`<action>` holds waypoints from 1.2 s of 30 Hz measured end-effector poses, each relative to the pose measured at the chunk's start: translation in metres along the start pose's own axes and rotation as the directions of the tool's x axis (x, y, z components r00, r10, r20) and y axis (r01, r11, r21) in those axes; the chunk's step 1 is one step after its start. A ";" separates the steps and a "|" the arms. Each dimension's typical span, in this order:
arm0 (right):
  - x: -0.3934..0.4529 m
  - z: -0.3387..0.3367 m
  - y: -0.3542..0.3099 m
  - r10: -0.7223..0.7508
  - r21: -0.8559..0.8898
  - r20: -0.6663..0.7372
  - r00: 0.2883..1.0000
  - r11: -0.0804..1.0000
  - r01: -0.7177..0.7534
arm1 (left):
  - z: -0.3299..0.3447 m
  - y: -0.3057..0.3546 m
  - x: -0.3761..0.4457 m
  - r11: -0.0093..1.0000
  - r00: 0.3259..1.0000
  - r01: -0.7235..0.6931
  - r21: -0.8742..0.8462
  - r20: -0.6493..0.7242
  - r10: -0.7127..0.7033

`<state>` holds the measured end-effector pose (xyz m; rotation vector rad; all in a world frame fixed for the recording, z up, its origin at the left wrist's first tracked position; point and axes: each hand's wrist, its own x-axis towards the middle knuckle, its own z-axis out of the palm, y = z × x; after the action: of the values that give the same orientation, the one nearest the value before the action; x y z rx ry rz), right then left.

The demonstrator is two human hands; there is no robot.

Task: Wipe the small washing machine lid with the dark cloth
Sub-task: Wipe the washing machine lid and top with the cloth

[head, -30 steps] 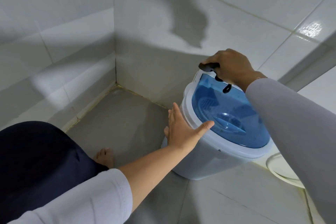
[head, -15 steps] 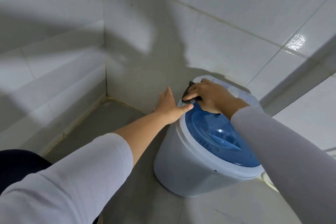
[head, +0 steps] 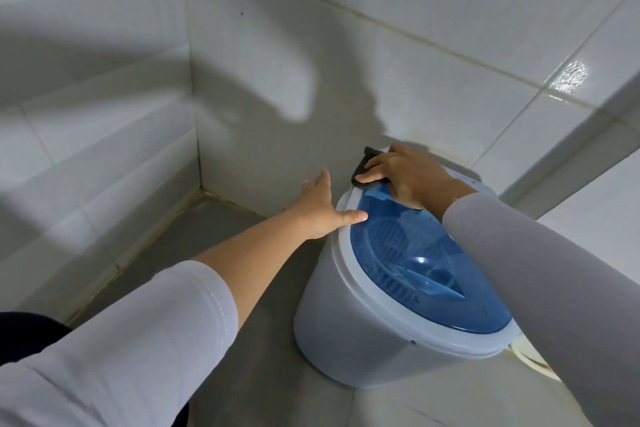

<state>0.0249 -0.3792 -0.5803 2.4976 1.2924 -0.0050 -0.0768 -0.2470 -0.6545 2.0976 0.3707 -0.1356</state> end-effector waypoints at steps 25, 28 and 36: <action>0.035 -0.014 0.022 0.355 -0.026 0.036 0.934 0.935 -0.354 | -0.001 -0.002 0.001 1.000 0.999 -0.016 0.004 0.043 0.015; 0.031 -0.018 0.021 0.344 -0.072 0.055 0.937 0.938 -0.340 | -0.001 -0.003 0.001 1.000 0.999 -0.021 0.013 0.040 0.021; 0.008 -0.024 0.014 0.261 -0.009 0.136 0.956 0.965 -0.262 | 0.001 -0.004 0.003 1.000 0.999 -0.017 -0.003 0.029 0.017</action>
<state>0.0371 -0.3734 -0.5546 2.6061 0.9035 -0.1173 -0.0748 -0.2451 -0.6591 2.0933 0.3358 -0.1557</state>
